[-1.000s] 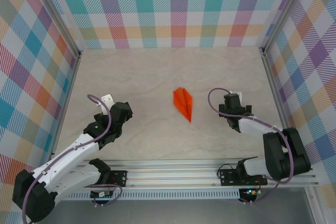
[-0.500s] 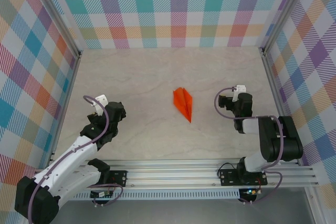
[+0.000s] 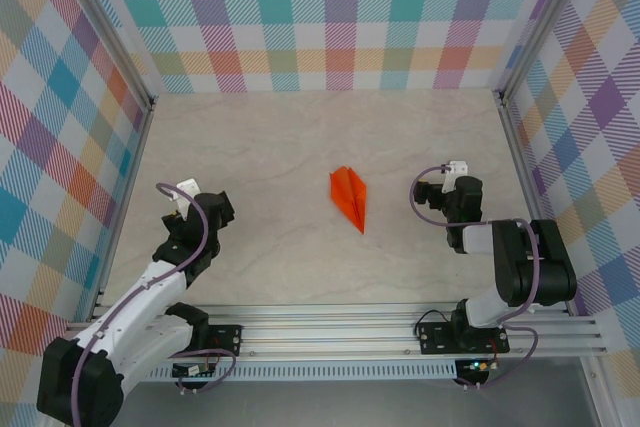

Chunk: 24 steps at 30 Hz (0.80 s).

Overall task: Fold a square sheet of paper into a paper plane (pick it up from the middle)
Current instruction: Reset both arms

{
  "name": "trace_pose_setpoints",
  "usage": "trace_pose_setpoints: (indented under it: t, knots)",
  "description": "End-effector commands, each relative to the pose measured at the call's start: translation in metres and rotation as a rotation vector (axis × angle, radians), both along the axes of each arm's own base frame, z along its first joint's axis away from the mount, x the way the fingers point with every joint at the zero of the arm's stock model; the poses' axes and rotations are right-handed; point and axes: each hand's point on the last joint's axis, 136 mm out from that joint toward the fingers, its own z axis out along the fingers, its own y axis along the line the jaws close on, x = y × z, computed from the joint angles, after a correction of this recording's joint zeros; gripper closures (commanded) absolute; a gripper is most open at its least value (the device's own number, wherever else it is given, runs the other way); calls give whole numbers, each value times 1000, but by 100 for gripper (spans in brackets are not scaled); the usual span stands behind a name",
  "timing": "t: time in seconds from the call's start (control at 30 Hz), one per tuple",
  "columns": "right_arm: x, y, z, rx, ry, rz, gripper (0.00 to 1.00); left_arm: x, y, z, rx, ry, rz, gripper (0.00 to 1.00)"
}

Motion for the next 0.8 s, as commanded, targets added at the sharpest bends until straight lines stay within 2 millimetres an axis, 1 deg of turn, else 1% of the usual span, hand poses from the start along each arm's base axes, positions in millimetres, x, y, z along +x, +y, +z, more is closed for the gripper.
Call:
trace_pose_setpoints:
  t: [0.0, 0.07, 0.17, 0.3, 0.43, 0.6, 0.67, 0.77]
  knots:
    - [10, 2, 17, 22, -57, 13, 0, 17, 8, 9, 27, -63, -2, 0]
    - [9, 1, 16, 21, -56, 11, 0, 23, 12, 3, 51, -44, -12, 0]
    - [9, 1, 16, 21, -57, 11, 0, 30, 18, -14, 73, -15, -13, 0]
    - [9, 2, 16, 21, -55, 14, 0, 39, 17, -36, 68, -17, -41, 0]
    - [9, 2, 16, 21, -55, 16, 0, 50, 17, -34, 105, -33, -70, 0]
    - [9, 2, 16, 21, -53, 15, 0, 61, 16, -30, 75, -116, -144, 0]
    - [9, 2, 16, 21, -54, 15, 0, 69, 12, -30, 80, -131, -193, 0]
    - [9, 2, 16, 22, -55, 16, 0, 81, 0, -32, 77, -127, -280, 1]
